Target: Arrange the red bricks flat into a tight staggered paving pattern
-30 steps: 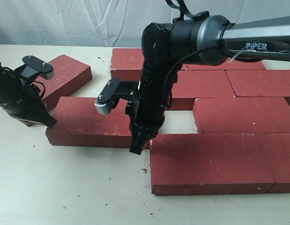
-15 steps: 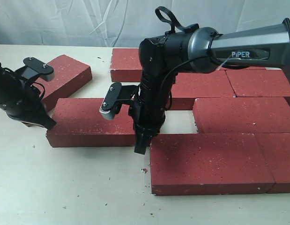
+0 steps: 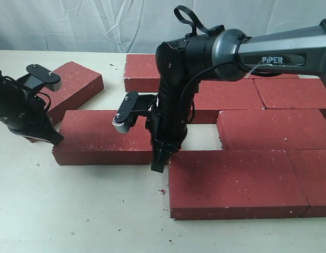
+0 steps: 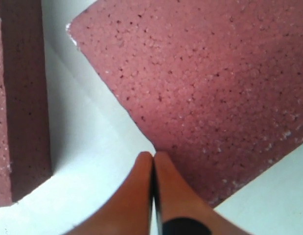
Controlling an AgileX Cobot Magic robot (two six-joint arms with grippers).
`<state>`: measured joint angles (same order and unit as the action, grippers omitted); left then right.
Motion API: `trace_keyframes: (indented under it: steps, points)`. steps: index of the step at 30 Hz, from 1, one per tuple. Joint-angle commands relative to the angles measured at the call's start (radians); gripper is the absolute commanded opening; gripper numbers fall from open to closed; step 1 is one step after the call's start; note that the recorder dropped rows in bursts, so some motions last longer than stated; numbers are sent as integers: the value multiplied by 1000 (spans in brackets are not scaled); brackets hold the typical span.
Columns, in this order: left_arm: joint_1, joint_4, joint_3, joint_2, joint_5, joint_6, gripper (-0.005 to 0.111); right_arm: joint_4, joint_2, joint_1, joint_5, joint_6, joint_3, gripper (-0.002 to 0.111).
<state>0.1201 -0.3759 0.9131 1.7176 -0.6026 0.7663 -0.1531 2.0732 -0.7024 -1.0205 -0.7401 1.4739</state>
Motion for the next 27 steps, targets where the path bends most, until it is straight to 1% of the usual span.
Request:
trace_keyframes:
  steps: [1, 6, 9, 15, 19, 22, 25, 27]
  points:
    - [1, -35, -3, 4, 21, 3, 0, -17, -85, 5, -73, 10, -2, -1]
    - [1, -81, -3, 4, 23, 3, 0, -14, -136, 7, -58, 37, -23, -1]
    - [1, -102, -3, 4, 12, 33, 0, 0, -141, 32, -34, 41, -34, -1]
    - [1, -148, -3, 4, -4, 80, 0, 10, -143, 158, -8, 68, -55, -1]
    - [1, -184, -3, 4, -4, 112, 0, -39, -143, 242, 18, 83, -55, -1]
    - [3, -198, -3, 4, -4, 112, 0, -69, -143, 279, 38, 83, -55, -1]
    - [3, -169, -3, 4, -4, 107, 0, -69, -143, 284, 44, 86, -55, -1]
    - [-4, -126, -3, -1, 3, 66, 0, -76, -143, 284, 41, 86, -55, -1]
